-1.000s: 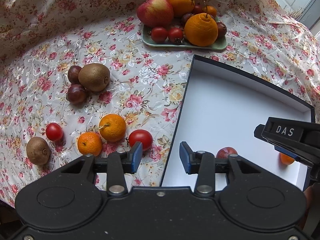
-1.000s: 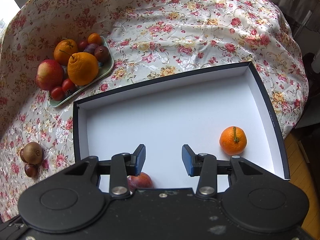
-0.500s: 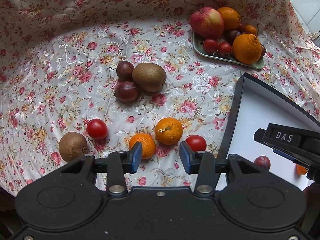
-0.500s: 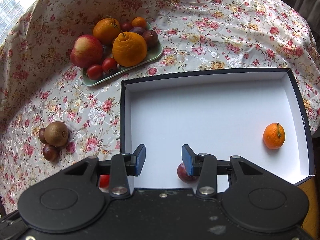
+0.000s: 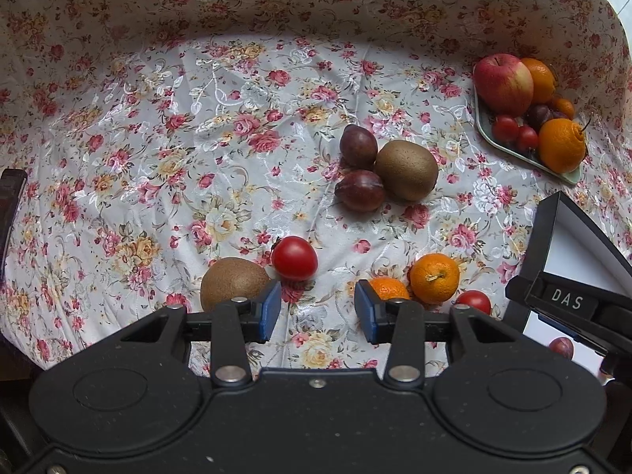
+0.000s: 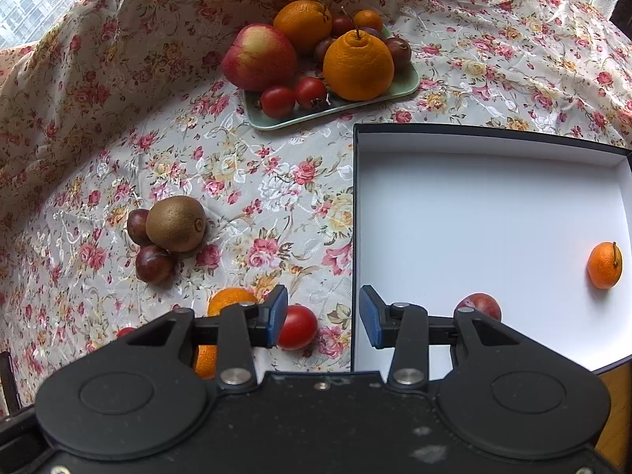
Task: Organize fruits
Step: 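Withdraw both tools from the box toward the loose fruit, then grasp a brown kiwi with the left tool while the right tool grasps another tangerine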
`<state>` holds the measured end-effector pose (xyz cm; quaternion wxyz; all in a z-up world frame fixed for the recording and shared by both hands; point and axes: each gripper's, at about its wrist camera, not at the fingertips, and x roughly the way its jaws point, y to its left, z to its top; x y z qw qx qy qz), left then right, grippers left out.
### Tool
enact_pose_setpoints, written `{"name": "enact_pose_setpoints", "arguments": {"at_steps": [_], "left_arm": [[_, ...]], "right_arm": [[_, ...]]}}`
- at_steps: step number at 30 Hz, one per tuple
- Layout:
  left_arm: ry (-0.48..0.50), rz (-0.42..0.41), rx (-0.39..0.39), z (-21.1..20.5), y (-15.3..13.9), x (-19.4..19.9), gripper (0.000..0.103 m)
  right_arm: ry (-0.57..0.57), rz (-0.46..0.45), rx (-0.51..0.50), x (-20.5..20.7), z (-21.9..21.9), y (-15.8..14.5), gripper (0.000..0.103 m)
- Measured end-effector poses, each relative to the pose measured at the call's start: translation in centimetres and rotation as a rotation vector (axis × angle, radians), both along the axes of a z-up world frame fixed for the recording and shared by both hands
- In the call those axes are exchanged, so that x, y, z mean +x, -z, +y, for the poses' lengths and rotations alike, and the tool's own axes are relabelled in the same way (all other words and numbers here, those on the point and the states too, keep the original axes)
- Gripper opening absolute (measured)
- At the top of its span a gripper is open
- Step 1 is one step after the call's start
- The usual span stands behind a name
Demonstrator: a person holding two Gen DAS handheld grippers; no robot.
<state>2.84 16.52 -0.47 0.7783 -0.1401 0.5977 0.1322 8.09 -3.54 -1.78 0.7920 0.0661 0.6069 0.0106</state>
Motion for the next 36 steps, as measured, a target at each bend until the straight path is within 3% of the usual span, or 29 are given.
{"name": "enact_pose_setpoints", "arguments": {"at_steps": [21, 36], "left_arm": [[-0.087, 0.032, 0.002, 6.9, 1.2, -2.2, 0.051], [-0.151, 0.039, -0.028, 10.7, 1.8, -3.6, 0.051]], "right_arm": [[-0.059, 0.036, 0.011, 0.4, 6.1, 1.2, 0.044], [-0.054, 0.053, -0.092, 1.3, 8.1, 3.9, 0.045]]}}
